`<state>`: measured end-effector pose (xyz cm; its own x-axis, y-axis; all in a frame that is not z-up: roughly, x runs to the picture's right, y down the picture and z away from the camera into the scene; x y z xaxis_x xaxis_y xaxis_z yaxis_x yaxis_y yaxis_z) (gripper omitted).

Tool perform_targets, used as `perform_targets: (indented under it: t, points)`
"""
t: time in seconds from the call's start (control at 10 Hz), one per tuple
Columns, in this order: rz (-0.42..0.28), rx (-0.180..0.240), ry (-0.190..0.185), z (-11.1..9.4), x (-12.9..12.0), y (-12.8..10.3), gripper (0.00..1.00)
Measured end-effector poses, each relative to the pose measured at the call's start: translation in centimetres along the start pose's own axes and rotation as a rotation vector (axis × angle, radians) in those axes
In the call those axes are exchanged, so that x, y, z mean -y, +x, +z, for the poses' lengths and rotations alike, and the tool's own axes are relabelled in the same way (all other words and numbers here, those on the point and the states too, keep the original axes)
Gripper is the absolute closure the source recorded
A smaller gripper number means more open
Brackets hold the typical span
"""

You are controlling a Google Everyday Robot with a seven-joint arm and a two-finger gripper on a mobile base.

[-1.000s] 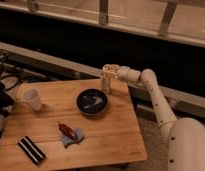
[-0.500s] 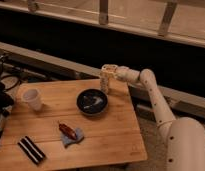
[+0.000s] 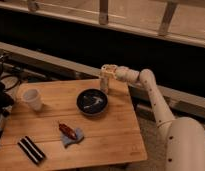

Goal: Stand the bottle upright

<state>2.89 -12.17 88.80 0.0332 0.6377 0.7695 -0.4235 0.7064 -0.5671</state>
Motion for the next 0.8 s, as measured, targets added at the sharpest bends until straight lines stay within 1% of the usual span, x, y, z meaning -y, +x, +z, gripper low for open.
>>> perform_targets:
  t: [0.2, 0.3, 0.8]
  points:
    - [0.000, 0.000, -0.003, 0.12, -0.11, 0.02, 0.63]
    - [0.000, 0.000, -0.001, 0.02, -0.08, 0.02, 0.58]
    - [-0.002, 0.002, -0.011, 0.77, -0.37, 0.03, 0.58]
